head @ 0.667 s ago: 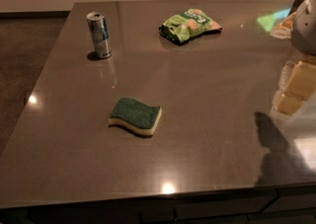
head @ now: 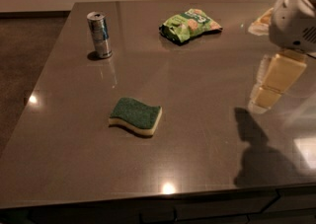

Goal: Move sponge near green rice chip bag

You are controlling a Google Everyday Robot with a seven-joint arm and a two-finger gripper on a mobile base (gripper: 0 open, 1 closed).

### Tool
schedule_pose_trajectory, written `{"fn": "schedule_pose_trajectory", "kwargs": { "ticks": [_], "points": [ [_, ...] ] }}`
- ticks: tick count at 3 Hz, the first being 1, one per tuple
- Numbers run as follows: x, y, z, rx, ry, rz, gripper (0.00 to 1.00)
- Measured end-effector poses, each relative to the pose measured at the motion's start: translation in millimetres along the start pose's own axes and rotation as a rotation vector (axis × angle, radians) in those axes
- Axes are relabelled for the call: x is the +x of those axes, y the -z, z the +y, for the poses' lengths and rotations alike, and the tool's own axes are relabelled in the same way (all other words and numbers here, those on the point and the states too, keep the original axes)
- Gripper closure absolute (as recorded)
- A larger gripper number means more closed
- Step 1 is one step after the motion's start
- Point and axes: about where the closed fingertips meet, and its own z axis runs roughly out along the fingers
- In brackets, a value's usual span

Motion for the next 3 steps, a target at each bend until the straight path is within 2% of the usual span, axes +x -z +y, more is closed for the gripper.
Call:
{"fn": "schedule_pose_trajectory", "kwargs": {
  "ticks": [1, 3],
  "points": [
    [-34, -18, 5, -0.035, 0.023, -0.063, 0.0],
    [-83, -67, 35, -0.122, 0.057, -0.151, 0.0]
  ]
}}
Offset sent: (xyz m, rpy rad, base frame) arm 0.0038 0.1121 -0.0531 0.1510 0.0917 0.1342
